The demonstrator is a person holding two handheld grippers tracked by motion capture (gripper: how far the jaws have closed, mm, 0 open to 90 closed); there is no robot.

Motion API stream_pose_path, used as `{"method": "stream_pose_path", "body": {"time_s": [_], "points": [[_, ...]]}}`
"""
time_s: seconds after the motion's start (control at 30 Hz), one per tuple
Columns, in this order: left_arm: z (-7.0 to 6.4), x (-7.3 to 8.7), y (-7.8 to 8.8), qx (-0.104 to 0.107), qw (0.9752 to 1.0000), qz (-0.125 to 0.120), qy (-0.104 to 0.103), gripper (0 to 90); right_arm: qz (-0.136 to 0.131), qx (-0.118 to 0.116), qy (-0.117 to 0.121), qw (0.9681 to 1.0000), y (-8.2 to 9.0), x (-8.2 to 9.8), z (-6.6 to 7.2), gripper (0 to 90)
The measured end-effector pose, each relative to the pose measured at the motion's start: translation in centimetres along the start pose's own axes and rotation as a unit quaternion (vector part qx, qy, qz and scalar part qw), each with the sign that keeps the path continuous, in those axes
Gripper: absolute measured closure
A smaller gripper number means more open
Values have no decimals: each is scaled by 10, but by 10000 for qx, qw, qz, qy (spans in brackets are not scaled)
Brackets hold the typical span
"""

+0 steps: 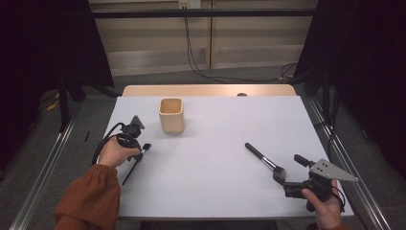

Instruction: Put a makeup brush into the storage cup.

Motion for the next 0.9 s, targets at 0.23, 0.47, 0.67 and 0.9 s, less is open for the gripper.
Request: {"method": "stream_pose_path", "body": {"time_s": [0.23, 0.47, 0.67, 0.9], "points": [[1, 5, 2, 114, 9997, -200, 19, 863, -4, -11, 12, 10000, 0, 0, 0, 0], [5, 7, 8, 237, 9988, -420, 28, 863, -10, 6, 3, 10000, 0, 0, 0, 0], [7, 6, 19, 321, 9956, -885, 11, 863, -59, 21, -5, 10000, 0, -1, 0, 0], [7, 10, 27, 380, 9902, -1333, -165, 863, -113, 32, -56, 9999, -1, -1, 0, 0]]}}
Point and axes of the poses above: each handheld gripper's, and its own axes: y roughly backward along the jaws, x roughly out of its underside, z roughly to its left, the point moved 6 cm from there along -y, roughly forward along the jaws, and after that the axes turned 1 degree about -z, right-handed, at the moved point
